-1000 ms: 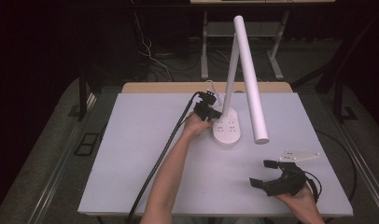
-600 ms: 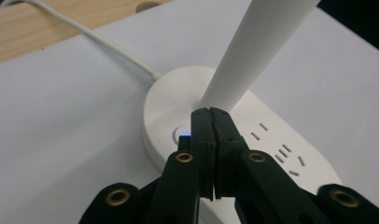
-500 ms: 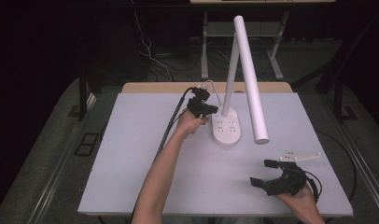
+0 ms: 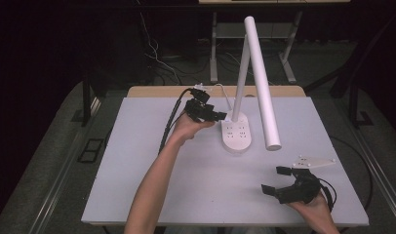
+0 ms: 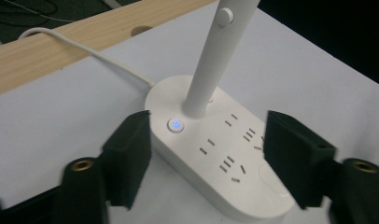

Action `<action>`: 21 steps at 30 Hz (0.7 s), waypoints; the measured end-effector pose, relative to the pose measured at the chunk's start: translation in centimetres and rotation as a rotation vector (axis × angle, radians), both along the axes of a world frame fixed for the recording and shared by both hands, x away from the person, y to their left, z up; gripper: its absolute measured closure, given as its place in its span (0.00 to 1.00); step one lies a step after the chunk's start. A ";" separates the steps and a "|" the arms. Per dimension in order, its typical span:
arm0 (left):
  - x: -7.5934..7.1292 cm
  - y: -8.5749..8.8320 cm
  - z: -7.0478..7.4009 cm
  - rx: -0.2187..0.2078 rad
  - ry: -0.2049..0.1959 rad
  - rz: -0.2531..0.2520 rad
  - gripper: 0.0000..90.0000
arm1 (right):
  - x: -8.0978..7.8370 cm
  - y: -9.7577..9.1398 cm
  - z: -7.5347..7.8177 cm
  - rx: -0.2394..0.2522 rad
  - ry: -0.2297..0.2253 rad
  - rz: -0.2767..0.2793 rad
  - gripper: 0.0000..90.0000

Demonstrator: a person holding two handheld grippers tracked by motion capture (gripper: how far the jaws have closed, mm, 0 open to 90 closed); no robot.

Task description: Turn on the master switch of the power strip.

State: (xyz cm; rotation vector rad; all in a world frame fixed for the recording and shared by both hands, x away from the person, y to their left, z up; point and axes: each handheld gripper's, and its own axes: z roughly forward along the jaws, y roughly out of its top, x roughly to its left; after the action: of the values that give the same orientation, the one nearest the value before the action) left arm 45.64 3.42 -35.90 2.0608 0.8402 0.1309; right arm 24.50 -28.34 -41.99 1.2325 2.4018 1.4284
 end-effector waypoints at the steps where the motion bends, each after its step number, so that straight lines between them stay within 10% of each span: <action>1: -0.2 0.3 0.1 -0.014 0.005 0.002 0.25 | 0.0 0.0 0.0 0.001 0.004 0.000 0.00; 6: -1.2 1.7 0.3 -0.062 0.037 -0.028 0.00 | 0.0 0.0 0.0 0.002 0.000 -0.004 0.00; 21: -4.8 6.4 1.3 -0.126 -0.004 0.029 0.00 | 0.0 -0.1 0.0 -0.001 -0.004 -0.002 0.00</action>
State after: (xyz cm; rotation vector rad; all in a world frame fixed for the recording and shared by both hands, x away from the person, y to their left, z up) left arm 40.81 9.82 -34.63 1.9309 0.8548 0.0957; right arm 24.47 -28.40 -41.96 1.2305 2.3973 1.4273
